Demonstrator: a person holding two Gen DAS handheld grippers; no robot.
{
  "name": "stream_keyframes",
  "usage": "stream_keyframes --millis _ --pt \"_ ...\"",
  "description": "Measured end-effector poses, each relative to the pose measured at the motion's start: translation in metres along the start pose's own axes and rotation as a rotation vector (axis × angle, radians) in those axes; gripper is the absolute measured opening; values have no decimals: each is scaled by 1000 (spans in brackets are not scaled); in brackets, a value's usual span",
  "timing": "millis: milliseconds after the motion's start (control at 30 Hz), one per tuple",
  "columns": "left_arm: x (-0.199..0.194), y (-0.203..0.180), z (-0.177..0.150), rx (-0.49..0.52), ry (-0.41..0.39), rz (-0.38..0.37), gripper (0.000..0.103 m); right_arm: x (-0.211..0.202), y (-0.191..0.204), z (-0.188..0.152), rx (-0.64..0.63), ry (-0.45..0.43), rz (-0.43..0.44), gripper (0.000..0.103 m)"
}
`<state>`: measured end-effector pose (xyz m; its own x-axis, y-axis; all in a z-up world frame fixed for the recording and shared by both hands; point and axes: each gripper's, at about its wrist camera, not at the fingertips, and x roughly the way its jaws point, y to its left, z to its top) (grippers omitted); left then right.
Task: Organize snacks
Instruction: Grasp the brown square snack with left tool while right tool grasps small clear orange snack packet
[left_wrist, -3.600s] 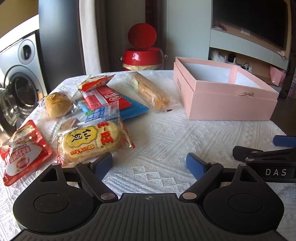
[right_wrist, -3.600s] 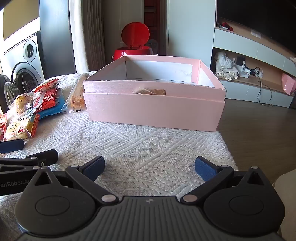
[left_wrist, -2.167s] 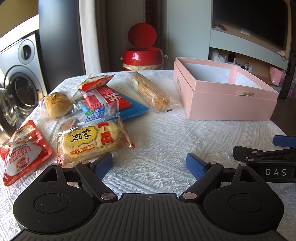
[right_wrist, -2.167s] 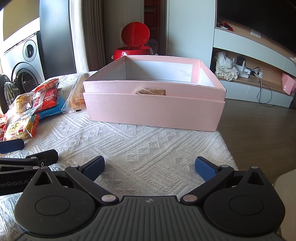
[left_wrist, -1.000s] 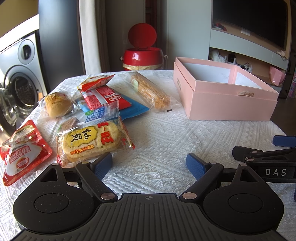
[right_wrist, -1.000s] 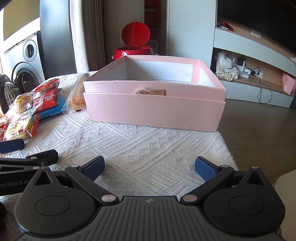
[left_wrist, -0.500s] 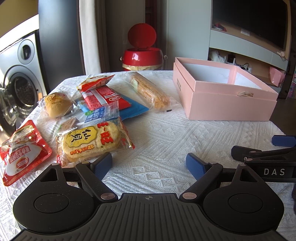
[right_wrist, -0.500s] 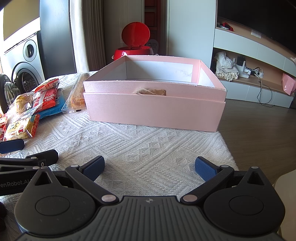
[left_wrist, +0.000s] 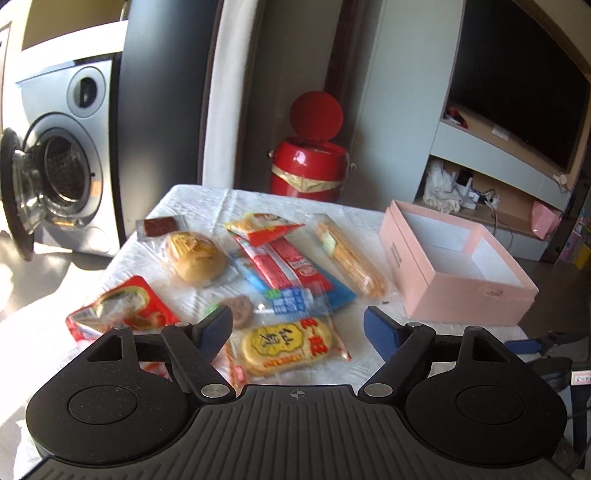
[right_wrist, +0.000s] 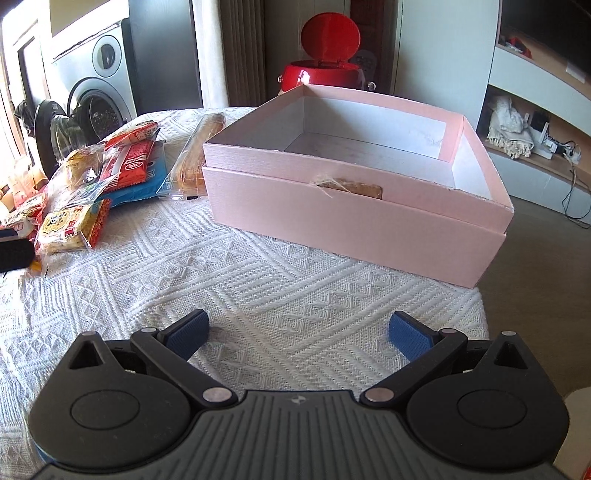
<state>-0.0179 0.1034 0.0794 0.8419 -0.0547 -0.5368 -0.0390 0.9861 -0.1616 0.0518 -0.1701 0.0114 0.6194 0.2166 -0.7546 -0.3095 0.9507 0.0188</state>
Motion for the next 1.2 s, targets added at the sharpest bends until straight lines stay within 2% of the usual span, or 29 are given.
stream_keyframes --millis 67,133,200,233,333,467,500,567,667,767,867,1000,1200 --pt "22 35 31 -41 -20 21 83 4 3 7 -19 28 8 103" --pt "53 65 54 -97 2 11 83 7 8 11 -52 33 33 103" --pt "92 94 76 -123 37 65 82 8 13 10 -59 11 35 103" --pt "115 106 87 -121 72 117 82 8 15 9 -64 -5 32 103" --pt "167 124 107 -118 160 236 79 5 22 3 -95 -56 12 103" --pt "208 132 110 -98 271 334 76 2 25 0 -119 -83 -7 103" --pt "215 134 108 -97 288 339 78 2 25 1 -121 -82 -8 103" --pt "214 139 106 -119 272 314 78 2 24 2 -123 -79 -5 103" --pt "205 141 100 -103 232 286 64 4 24 4 -130 -78 1 103" --pt "193 147 99 -120 198 226 58 5 26 5 -141 -85 -2 103" --pt "170 149 102 -143 149 178 57 7 27 7 -133 -85 -3 103" --pt "125 136 105 -118 79 98 57 8 28 8 -121 -77 -4 103" --pt "53 99 67 -76 44 -47 57 2 36 9 -132 -78 18 103"
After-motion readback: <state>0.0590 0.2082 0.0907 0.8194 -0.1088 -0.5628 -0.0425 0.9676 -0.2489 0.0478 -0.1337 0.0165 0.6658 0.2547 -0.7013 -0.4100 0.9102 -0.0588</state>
